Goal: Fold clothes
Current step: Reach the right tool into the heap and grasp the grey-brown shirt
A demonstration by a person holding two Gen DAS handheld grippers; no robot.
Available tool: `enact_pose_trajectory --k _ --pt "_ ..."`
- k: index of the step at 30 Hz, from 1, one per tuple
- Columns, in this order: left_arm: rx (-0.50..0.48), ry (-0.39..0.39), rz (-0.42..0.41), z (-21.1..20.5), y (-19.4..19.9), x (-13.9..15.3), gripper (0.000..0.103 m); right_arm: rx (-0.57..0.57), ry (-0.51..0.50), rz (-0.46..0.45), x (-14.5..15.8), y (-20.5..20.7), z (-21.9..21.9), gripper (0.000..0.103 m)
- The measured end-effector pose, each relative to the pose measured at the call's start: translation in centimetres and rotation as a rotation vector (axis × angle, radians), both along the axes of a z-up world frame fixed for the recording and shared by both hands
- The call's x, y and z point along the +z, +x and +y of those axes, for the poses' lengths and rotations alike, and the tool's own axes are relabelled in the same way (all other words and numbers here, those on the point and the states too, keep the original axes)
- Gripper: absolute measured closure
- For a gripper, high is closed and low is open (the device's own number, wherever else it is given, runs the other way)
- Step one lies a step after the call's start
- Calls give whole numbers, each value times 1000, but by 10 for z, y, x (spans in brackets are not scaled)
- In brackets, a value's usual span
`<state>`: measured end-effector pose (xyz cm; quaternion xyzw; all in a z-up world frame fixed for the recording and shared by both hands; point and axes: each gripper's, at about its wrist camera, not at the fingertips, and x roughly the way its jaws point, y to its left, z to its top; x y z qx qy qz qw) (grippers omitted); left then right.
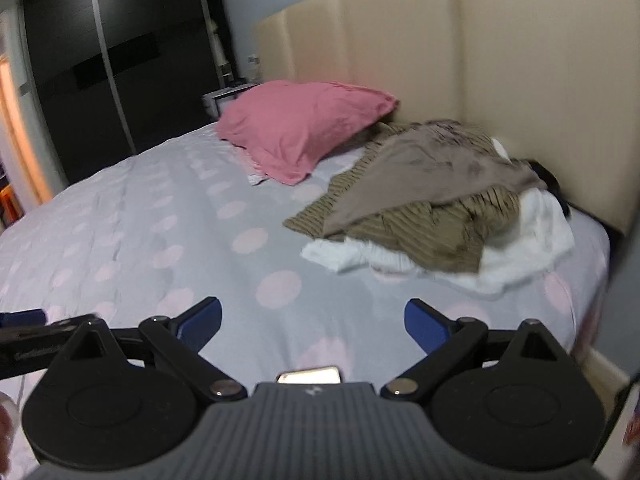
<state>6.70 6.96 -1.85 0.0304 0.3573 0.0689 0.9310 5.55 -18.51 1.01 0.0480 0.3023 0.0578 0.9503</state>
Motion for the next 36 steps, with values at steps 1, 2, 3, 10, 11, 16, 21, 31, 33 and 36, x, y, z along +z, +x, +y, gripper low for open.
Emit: enact_pose_trajectory --k 1,2,3,10,11,16,21,31,33,36 --pt "15 3 7 8 3 -3 27 20 -34 5 0 13 -3 13" --pt "29 6 15 15 7 -6 27 37 -68 12 -1 27 -6 21" --pt "47 8 24 24 10 -11 27 49 -93 23 -4 41 -10 35" --pt "121 40 102 71 26 -43 27 82 -260 46 -50 139 -36 50" --pt "131 42 116 77 29 -48 27 77 -259 51 -58 152 -41 50" --pt "164 47 175 97 37 -69 27 85 -334 51 -91 213 -51 50" --pt "179 33 209 107 44 -83 27 68 -418 71 -112 267 -55 50" --pt "181 28 210 114 43 -83 27 33 -371 82 -100 309 -40 101" --pt "183 27 200 117 37 -77 27 44 -338 60 -90 301 -37 101" --pt "184 36 179 121 25 -64 27 96 -303 50 -73 278 -26 101"
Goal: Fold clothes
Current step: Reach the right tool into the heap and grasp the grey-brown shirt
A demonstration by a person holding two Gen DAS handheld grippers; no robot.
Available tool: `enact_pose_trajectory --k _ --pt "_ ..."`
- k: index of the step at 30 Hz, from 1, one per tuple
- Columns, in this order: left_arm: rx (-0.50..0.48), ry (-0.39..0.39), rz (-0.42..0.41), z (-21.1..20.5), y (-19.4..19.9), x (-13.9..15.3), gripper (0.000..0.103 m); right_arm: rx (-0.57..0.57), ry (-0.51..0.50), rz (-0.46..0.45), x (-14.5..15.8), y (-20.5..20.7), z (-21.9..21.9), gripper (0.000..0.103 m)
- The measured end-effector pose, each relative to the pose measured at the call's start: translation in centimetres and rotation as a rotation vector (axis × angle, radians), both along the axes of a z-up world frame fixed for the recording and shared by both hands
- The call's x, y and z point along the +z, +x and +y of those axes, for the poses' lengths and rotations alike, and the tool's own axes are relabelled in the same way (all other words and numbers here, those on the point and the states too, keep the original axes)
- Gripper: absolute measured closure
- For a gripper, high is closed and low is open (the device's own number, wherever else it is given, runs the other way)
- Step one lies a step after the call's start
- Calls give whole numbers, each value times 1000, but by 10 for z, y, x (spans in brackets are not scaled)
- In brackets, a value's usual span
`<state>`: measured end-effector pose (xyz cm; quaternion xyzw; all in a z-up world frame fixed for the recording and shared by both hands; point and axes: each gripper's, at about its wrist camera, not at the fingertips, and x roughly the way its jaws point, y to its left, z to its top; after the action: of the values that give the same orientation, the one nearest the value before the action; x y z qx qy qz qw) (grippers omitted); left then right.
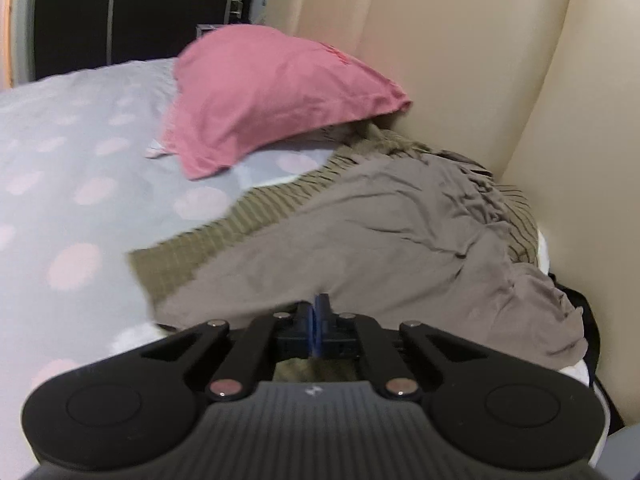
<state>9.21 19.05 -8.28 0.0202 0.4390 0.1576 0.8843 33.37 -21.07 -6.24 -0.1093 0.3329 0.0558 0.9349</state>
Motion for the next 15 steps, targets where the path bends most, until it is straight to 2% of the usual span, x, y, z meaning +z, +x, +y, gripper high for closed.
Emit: enact_pose_trajectory --k 7,15 --pt "-2 26 -64 11 -47 39 28 200 41 -12 52 -76 59 101" --pt "9 42 -156 32 -114 92 31 569 158 2 117 -205 165 101"
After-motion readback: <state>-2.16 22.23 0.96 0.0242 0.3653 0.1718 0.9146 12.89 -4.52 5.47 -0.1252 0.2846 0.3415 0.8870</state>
